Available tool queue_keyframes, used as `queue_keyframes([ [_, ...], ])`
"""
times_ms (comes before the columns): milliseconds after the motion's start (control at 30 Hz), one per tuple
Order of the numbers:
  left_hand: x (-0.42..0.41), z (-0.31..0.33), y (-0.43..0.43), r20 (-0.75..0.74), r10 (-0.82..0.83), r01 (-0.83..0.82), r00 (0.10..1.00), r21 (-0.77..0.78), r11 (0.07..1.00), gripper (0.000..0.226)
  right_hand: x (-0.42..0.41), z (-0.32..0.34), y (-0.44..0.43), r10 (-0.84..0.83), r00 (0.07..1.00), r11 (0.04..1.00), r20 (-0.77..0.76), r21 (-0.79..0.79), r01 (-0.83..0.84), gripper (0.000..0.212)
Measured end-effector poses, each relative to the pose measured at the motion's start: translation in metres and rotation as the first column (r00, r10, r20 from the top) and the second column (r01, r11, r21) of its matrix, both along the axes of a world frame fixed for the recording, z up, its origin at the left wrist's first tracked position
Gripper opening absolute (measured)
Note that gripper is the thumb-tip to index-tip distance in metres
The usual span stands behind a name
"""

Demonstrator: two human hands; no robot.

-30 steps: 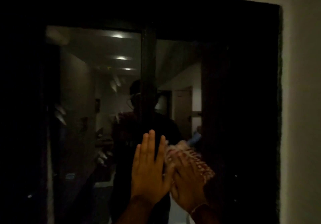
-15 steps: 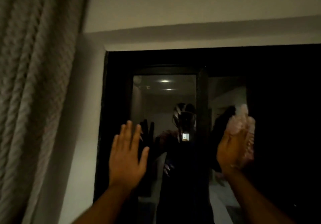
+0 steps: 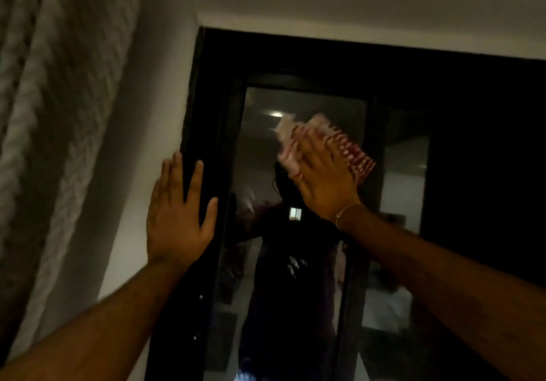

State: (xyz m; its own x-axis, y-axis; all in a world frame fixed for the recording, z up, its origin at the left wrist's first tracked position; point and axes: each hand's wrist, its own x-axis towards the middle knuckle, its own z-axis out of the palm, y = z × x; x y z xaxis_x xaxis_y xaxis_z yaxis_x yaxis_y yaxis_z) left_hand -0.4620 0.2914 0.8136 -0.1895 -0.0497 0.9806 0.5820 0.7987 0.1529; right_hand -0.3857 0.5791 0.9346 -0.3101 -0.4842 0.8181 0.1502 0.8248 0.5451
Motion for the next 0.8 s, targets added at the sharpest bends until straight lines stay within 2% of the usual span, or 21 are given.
queue_keyframes([
  [67, -0.003, -0.004, 0.000, -0.015, 0.002, -0.002, 1.000, -0.016, 1.000, 0.078, -0.004, -0.067, 0.004, 0.020, 0.983, 0.979, 0.185, 0.195, -0.057, 0.060],
  [133, -0.003, -0.004, -0.002, -0.023, 0.003, -0.003, 1.000, -0.016, 1.000, 0.078, 0.004, -0.151, 0.014, 0.000, 0.937, 0.914, 0.348, 0.381, -0.142, 0.056],
  [200, -0.003, -0.003, -0.004, -0.029, 0.002, -0.003, 1.000, -0.020, 1.000, 0.078, 0.016, -0.222, 0.030, -0.101, 0.887, 0.815, 0.451, 0.549, -0.186, 0.056],
  [267, -0.003, -0.003, -0.003, -0.038, -0.003, 0.003, 0.999, -0.016, 1.000, 0.078, 0.022, -0.243, 0.042, -0.189, 0.852, 0.764, 0.487, 0.618, -0.184, 0.060],
  [333, -0.003, -0.004, -0.002, -0.047, -0.009, 0.008, 0.999, -0.011, 1.000, 0.078, 0.019, -0.212, 0.033, -0.157, 0.849, 0.798, 0.505, 0.571, -0.192, 0.060],
  [400, -0.004, -0.004, -0.003, -0.044, -0.013, 0.013, 0.999, -0.010, 1.000, 0.078, 0.018, -0.153, 0.015, 0.001, 0.885, 0.869, 0.466, 0.438, -0.232, 0.053],
  [467, -0.003, -0.006, -0.003, -0.042, -0.015, 0.014, 0.999, -0.011, 1.000, 0.078, 0.024, -0.068, 0.002, 0.062, 0.940, 0.985, 0.334, 0.134, -0.113, 0.061],
  [500, -0.003, -0.006, -0.003, -0.043, -0.018, 0.017, 0.999, -0.010, 1.000, 0.078, 0.028, -0.023, -0.002, 0.017, 0.972, 1.000, 0.234, -0.020, -0.013, 0.066],
  [533, -0.003, -0.006, -0.003, -0.042, -0.024, 0.024, 0.999, -0.009, 1.000, 0.079, 0.030, 0.014, -0.005, -0.032, 0.987, 0.994, 0.155, -0.099, 0.048, 0.067],
  [600, -0.004, -0.006, -0.003, -0.045, -0.032, 0.031, 0.998, -0.007, 0.999, 0.079, 0.027, 0.061, -0.003, -0.065, 0.995, 0.994, 0.079, -0.083, 0.072, 0.066],
  [667, -0.005, -0.006, -0.003, -0.049, -0.022, 0.022, 0.999, -0.009, 1.000, 0.079, 0.019, 0.071, -0.007, -0.072, 0.997, 0.992, 0.003, -0.103, 0.072, 0.069],
  [733, -0.005, -0.006, -0.004, -0.052, -0.014, 0.014, 0.999, -0.009, 1.000, 0.078, 0.005, 0.044, -0.027, -0.050, 0.999, 0.994, -0.014, -0.100, 0.049, 0.067],
  [800, -0.006, -0.007, -0.004, -0.056, -0.015, 0.015, 0.998, -0.005, 1.000, 0.078, -0.008, -0.015, -0.040, 0.010, 0.991, 0.998, 0.134, 0.065, -0.019, 0.062],
])
